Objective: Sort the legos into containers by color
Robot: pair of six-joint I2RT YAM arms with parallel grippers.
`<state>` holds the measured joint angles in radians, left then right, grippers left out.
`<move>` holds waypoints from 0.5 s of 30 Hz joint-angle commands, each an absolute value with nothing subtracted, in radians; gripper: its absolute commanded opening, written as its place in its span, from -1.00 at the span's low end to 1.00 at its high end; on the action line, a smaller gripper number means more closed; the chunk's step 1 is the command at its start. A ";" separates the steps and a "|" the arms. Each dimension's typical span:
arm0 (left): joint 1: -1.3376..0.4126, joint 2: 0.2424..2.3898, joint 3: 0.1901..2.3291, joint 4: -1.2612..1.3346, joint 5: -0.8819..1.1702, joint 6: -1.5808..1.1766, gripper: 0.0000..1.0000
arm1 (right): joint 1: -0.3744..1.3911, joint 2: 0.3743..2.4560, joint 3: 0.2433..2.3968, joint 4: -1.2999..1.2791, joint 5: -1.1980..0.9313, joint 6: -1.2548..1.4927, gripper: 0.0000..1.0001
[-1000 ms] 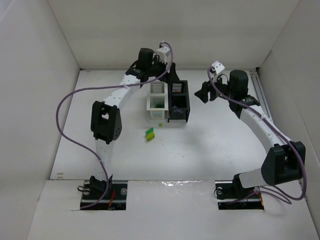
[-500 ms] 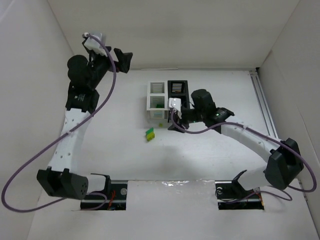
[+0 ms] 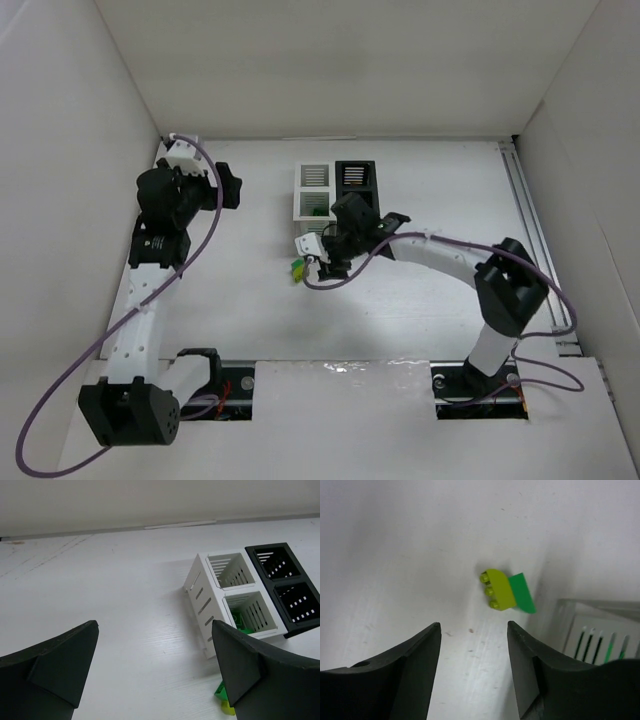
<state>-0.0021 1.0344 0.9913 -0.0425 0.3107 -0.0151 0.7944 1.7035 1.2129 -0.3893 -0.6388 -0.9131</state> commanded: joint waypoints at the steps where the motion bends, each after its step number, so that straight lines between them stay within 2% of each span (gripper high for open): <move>1: -0.021 0.980 0.991 -0.040 0.274 -0.005 0.89 | 0.790 1.771 1.357 -0.575 -0.663 -1.239 0.24; 3: -0.021 0.967 0.971 -0.028 0.275 0.005 0.89 | 0.779 1.853 1.460 -0.627 -0.637 -1.308 0.35; 4: -0.021 0.956 0.951 -0.014 0.275 -0.006 0.92 | 0.769 1.880 1.498 -0.661 -0.637 -1.337 0.57; 5: -0.021 0.956 0.951 -0.005 0.275 -0.006 0.92 | 0.758 1.905 1.534 -0.725 -0.637 -1.365 0.63; 15: 0.015 0.946 0.933 0.008 0.256 -0.014 0.94 | 0.756 2.082 1.746 -0.992 -0.615 -1.592 0.63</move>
